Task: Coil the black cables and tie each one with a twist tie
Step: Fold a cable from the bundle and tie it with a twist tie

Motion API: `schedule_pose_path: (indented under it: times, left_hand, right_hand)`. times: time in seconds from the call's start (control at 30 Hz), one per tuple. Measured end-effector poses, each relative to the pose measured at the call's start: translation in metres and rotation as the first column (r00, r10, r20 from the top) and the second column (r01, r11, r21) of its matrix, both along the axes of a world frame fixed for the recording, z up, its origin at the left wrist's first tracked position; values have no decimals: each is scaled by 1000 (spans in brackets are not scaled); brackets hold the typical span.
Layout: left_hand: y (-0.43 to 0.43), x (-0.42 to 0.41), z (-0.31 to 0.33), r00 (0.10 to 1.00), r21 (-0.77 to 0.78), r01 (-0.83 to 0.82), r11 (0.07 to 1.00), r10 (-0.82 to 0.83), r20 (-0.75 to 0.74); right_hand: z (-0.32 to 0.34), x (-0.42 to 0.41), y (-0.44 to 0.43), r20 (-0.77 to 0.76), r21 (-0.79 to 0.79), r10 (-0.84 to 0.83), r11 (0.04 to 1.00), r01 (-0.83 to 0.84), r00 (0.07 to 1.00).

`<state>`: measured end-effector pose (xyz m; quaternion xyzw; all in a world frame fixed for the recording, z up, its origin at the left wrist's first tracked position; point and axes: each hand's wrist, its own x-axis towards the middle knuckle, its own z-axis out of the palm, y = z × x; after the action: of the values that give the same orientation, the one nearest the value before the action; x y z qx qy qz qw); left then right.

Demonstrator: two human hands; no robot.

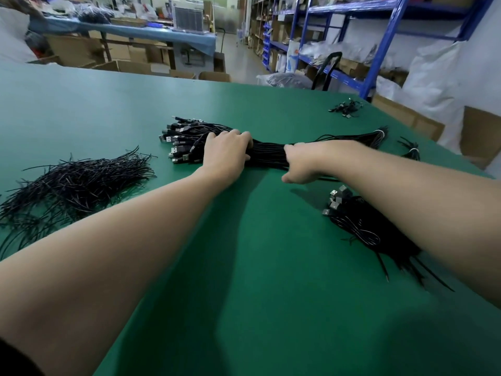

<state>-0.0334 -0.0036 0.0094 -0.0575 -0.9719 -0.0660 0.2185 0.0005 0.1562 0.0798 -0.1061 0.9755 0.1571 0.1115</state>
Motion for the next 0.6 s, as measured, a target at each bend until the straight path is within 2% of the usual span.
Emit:
schedule_pose_path:
  times: [0.13, 0.2, 0.33, 0.43, 0.5, 0.6]
  left_hand:
    - [0, -8, 4, 1000, 10, 17, 1000, -17, 4]
    - [-1, -9, 7, 999, 27, 35, 999, -35, 9]
    - [-4, -8, 16, 993, 98, 111, 989, -107, -43]
    - [-5, -2, 27, 975, 155, 219, 963, -213, -58]
    - [-3, 2, 34, 954, 163, 298, 940, -289, -77]
    - [-2, 8, 43, 918, 107, 395, 913, -387, -83]
  right_hand:
    - [-32, -14, -24, -1, -279, -174, 946, 167, 985]
    - [-46, -16, -30, 32, -364, -236, 903, 231, 971]
    - [-57, -22, -29, -86, -564, -302, 800, 203, 949]
    - [-72, -25, -33, -113, -703, -395, 680, 208, 912]
    - [-85, -25, -39, -166, -740, -434, 649, 179, 886]
    - [-97, -29, -45, -219, -712, -449, 681, 174, 866]
